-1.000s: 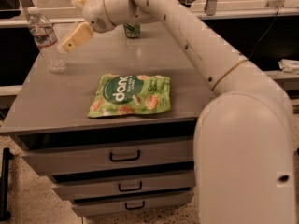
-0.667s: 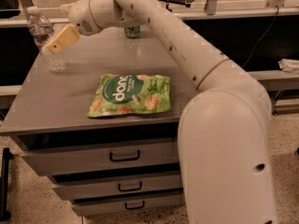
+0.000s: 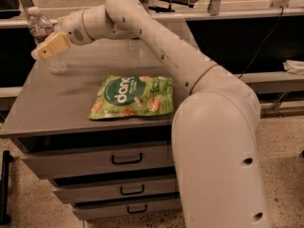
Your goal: Pick water bottle
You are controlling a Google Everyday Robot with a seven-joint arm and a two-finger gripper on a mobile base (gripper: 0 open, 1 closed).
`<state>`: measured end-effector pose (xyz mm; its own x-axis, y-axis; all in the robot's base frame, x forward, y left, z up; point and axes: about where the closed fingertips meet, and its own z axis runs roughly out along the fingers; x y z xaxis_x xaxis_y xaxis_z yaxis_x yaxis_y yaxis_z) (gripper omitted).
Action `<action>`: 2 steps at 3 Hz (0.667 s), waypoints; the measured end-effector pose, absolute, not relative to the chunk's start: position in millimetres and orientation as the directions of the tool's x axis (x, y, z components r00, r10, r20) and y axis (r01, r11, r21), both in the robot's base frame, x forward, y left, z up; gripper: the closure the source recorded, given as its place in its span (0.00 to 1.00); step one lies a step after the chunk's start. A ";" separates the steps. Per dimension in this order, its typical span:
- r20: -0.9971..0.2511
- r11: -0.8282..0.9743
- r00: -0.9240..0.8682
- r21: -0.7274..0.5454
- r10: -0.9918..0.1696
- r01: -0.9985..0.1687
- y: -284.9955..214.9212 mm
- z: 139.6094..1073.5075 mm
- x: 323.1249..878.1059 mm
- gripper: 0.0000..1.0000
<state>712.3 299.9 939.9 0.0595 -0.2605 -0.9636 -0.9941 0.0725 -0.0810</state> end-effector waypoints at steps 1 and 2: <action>-0.974 0.108 0.015 -0.041 -0.226 -0.993 307.4 931.7 729.1 0.00; -0.980 0.137 0.008 -0.036 -0.197 -0.990 309.7 926.7 742.0 0.15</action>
Offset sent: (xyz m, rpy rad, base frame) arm 0.0508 0.0050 -0.0171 0.1132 0.0280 -0.1101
